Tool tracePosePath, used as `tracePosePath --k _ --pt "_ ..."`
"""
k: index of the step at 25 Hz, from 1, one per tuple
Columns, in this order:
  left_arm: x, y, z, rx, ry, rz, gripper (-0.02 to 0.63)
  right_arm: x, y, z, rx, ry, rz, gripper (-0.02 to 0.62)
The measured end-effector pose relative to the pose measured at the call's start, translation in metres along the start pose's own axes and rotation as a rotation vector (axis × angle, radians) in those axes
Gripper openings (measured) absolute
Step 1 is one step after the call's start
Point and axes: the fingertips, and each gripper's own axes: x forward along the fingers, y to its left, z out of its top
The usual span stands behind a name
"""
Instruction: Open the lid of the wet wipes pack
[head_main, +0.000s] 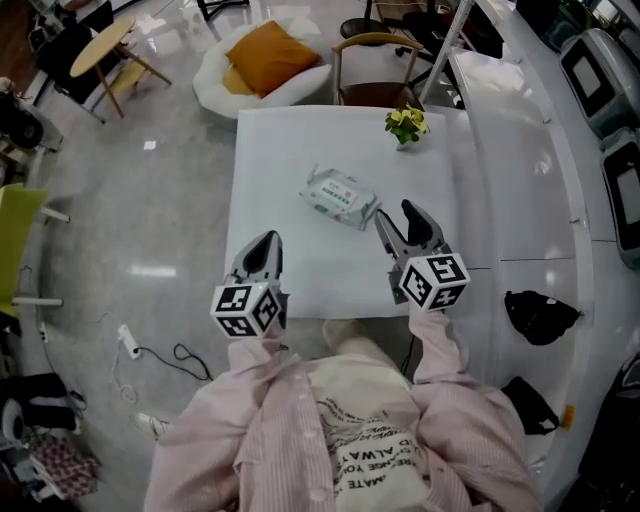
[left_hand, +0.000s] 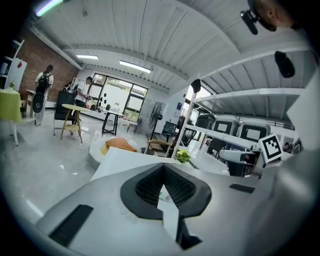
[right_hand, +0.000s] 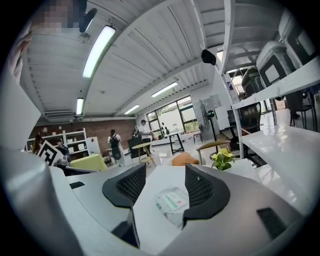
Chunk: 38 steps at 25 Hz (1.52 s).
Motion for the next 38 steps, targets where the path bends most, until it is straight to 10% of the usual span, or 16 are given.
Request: tracePosePath --k 15,38 --pt "0.090 0.028 -0.028 -0.061 0.127 0.030 -0.002 0.094 -0.038 -0.034 -0.030 0.143 0.080 0.216" --pt "0.166 0.042 -0.123 -0.171 0.332 -0.053 -0.002 0.170 0.011 -0.161 -0.526 0.463 0.319 0.178"
